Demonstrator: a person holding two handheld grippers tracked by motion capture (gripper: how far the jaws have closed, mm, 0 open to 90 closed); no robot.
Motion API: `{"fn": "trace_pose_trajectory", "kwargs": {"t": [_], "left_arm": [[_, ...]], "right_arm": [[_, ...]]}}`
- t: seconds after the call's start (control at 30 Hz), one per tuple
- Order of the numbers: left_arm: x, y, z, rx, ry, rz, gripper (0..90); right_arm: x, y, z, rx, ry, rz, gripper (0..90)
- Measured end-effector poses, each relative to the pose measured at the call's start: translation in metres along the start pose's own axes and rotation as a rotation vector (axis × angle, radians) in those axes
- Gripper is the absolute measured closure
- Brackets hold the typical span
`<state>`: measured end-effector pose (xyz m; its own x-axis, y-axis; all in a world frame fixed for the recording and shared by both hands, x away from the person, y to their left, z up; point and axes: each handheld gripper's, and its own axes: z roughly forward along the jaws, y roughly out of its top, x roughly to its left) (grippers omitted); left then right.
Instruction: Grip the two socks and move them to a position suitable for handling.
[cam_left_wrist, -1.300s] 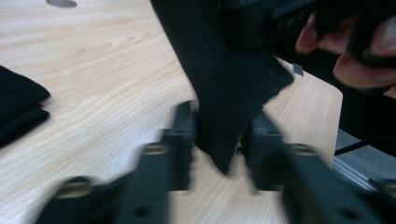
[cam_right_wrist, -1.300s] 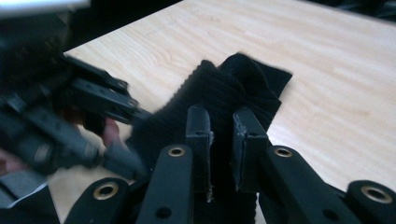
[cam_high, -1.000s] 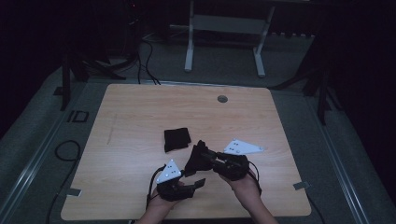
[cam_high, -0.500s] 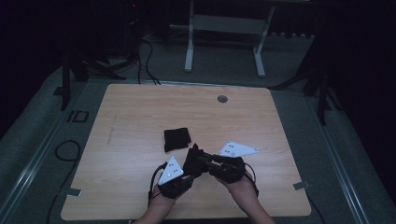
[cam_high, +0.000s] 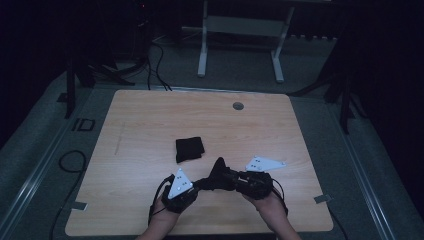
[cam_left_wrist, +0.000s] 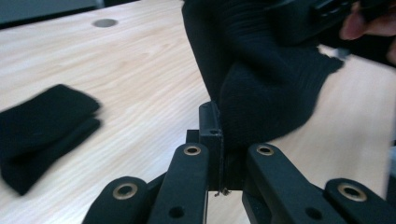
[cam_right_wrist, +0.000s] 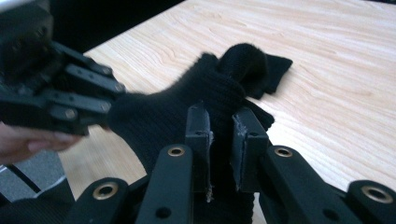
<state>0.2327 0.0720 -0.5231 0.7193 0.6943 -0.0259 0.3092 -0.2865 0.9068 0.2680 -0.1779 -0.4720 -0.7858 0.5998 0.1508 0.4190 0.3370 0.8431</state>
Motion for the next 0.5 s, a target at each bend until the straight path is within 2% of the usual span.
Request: {"fn": "trace_pose_trajectory", "kwargs": {"t": [0.1,0.17,0.2,0.27,0.33,0.43,0.5], "left_arm": [[0.004,-0.002,-0.004,0.018,0.034,-0.004,89.3],[0.007,-0.004,-0.005,0.035,0.041,-0.008,89.3],[0.006,-0.006,-0.006,0.044,0.041,-0.003,89.3],[0.000,-0.008,-0.005,0.067,0.056,0.034,89.1],[-0.002,-0.010,-0.005,0.082,0.039,0.026,88.8],[-0.004,-0.014,-0.004,0.098,0.025,0.015,88.5],[-0.002,-0.017,-0.003,0.114,0.018,0.007,88.4]], "right_arm": [[-0.007,-0.004,-0.002,0.009,-0.026,0.017,83.4],[-0.015,-0.008,-0.005,0.013,-0.014,0.050,83.4],[-0.017,-0.010,-0.005,0.021,-0.009,0.058,83.6],[-0.016,-0.014,-0.002,0.043,-0.011,0.049,83.7],[-0.015,-0.017,0.000,0.054,-0.026,0.040,83.7],[-0.017,-0.021,0.003,0.070,-0.019,0.055,84.2],[-0.019,-0.025,0.003,0.090,-0.061,0.040,84.2]]}}
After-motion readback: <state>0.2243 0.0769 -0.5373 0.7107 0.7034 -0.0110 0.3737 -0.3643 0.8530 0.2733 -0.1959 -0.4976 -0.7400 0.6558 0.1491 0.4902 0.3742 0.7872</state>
